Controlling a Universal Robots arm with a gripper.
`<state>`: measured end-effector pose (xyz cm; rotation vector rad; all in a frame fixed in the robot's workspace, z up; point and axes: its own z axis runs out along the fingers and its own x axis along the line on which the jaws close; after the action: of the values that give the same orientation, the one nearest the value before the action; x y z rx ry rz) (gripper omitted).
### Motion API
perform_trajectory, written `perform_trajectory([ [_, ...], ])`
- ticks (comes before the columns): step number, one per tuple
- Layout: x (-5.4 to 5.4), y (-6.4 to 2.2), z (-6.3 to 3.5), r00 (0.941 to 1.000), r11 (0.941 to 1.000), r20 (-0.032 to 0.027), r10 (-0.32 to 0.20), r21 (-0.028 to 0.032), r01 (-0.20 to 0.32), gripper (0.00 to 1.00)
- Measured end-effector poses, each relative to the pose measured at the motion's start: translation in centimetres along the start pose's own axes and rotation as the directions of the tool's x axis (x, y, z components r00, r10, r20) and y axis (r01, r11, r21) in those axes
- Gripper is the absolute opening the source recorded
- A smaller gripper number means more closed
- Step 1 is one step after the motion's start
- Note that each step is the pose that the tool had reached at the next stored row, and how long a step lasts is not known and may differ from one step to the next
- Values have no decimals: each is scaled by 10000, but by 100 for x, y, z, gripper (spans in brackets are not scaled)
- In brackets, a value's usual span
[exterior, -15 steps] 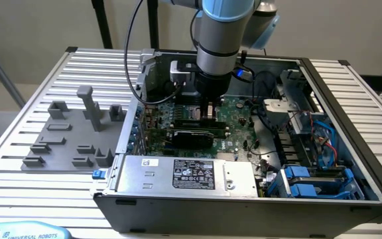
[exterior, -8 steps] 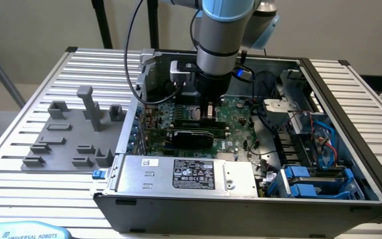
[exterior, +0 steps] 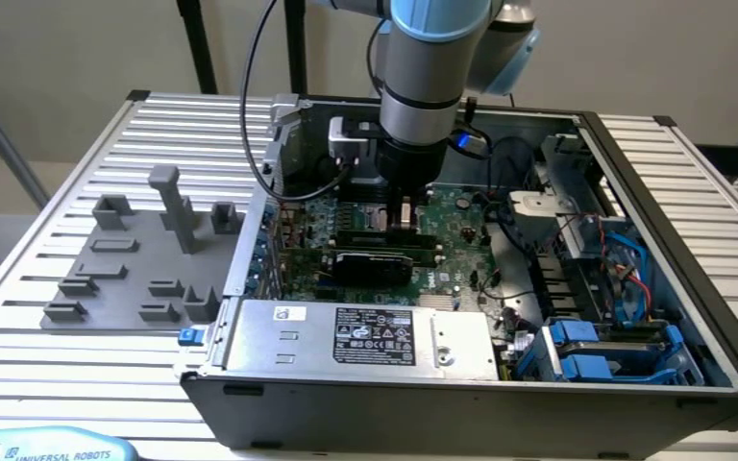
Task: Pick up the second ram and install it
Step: 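Insert the second ram into the second slot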
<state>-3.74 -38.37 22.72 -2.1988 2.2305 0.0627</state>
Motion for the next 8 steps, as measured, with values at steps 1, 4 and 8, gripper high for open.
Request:
perform_trajectory([
  [1,-1,0,0,10000,10000,4,6,0,-6,13],
  [4,-1,0,1,10000,10000,12,38,0,-38,13],
  [8,-1,0,3,9999,9999,18,146,4,-146,13],
])
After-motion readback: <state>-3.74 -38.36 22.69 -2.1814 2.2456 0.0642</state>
